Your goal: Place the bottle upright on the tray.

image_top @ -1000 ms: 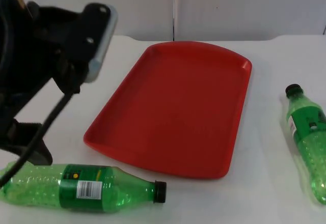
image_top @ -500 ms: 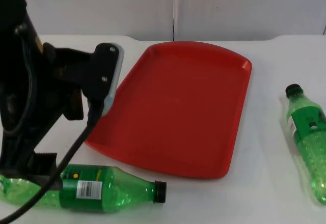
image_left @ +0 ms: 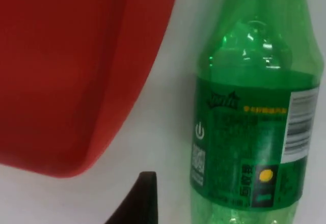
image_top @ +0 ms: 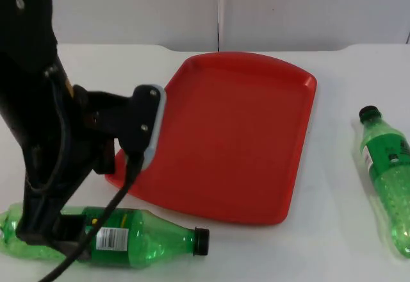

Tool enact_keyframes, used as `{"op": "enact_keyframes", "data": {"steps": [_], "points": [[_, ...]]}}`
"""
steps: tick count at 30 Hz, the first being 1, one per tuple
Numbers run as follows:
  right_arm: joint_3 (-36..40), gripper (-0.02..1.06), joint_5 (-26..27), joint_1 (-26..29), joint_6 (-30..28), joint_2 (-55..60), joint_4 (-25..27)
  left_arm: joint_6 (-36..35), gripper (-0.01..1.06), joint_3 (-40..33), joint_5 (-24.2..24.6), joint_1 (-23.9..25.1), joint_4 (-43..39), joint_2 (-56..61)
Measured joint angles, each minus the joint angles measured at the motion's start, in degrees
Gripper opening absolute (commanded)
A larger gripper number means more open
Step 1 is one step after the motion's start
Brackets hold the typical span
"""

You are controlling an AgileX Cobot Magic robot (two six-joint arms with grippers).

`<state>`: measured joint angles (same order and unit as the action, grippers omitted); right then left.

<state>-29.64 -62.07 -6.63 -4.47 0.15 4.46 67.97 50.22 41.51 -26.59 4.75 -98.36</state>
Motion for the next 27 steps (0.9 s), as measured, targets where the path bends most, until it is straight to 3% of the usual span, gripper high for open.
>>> {"op": "enact_keyframes", "data": {"steps": [6,27], "points": [[0.0,1.05,0.0,0.0,0.0,0.0,0.0,0.4,1.05,0.0,-4.1,0.0,1.0,-4.4],[0.0,1.05,0.0,0.0,0.0,0.0,0.0,0.8,1.05,0.0,-10.3,0.0,4.0,-13.4]]}}
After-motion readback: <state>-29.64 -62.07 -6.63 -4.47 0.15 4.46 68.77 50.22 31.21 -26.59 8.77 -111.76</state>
